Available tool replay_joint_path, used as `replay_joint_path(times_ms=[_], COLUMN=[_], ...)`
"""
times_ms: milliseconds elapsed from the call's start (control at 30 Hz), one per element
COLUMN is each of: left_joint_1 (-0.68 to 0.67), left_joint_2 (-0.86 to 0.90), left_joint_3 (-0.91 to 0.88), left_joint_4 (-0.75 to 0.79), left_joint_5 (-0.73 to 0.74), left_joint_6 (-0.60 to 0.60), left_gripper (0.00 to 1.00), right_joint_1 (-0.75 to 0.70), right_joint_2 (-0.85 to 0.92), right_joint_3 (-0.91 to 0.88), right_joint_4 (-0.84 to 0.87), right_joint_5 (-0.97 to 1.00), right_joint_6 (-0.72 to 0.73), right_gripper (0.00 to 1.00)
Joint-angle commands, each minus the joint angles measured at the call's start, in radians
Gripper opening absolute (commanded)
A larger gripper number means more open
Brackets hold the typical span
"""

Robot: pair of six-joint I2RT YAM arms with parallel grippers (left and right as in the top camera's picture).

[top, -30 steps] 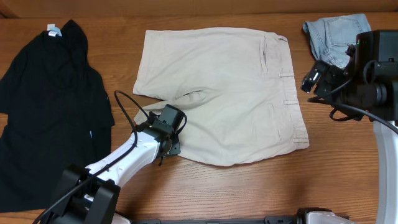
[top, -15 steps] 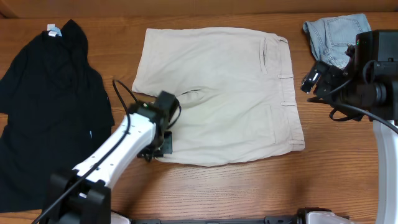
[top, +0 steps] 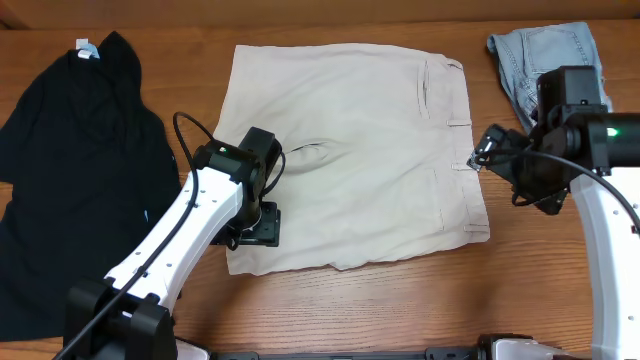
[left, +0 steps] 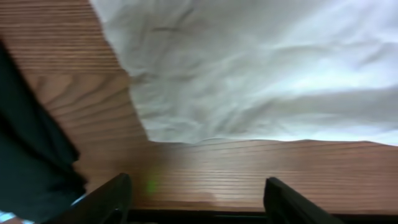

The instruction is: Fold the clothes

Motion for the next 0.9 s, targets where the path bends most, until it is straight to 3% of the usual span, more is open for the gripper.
replay_joint_path(times_ms=[0, 333, 567, 867], left_joint_1=[0.003, 0.003, 0.003, 0.004], left_joint_2=[-0.001, -0.157, -0.162, -0.162], left_joint_3=[0.005, 0.005, -0.08, -0.286], left_joint_4=[0.008, 0.107, 0.137, 0.286], left_joint_5=[0.065, 0.04, 0.032, 0.034], left_joint_6=[-0.023, -0.176, -0.289, -0.394], left_gripper=[0.74, 0.75, 0.72, 0.69], right_joint_1=[0.006, 0.041, 0.041, 0.041], right_joint_2=[-0.077, -0.383, -0.397, -0.393], right_joint_3=[-0.077, -0.435, -0.587, -0.631], right_joint_4=[0.061, 0.181, 0.238, 0.302], right_joint_5=[-0.002, -0.029, -0.032, -0.028], right_joint_6=[0.103, 0.231, 0.254, 0.249], right_gripper=[1.0, 1.0, 1.0, 1.0])
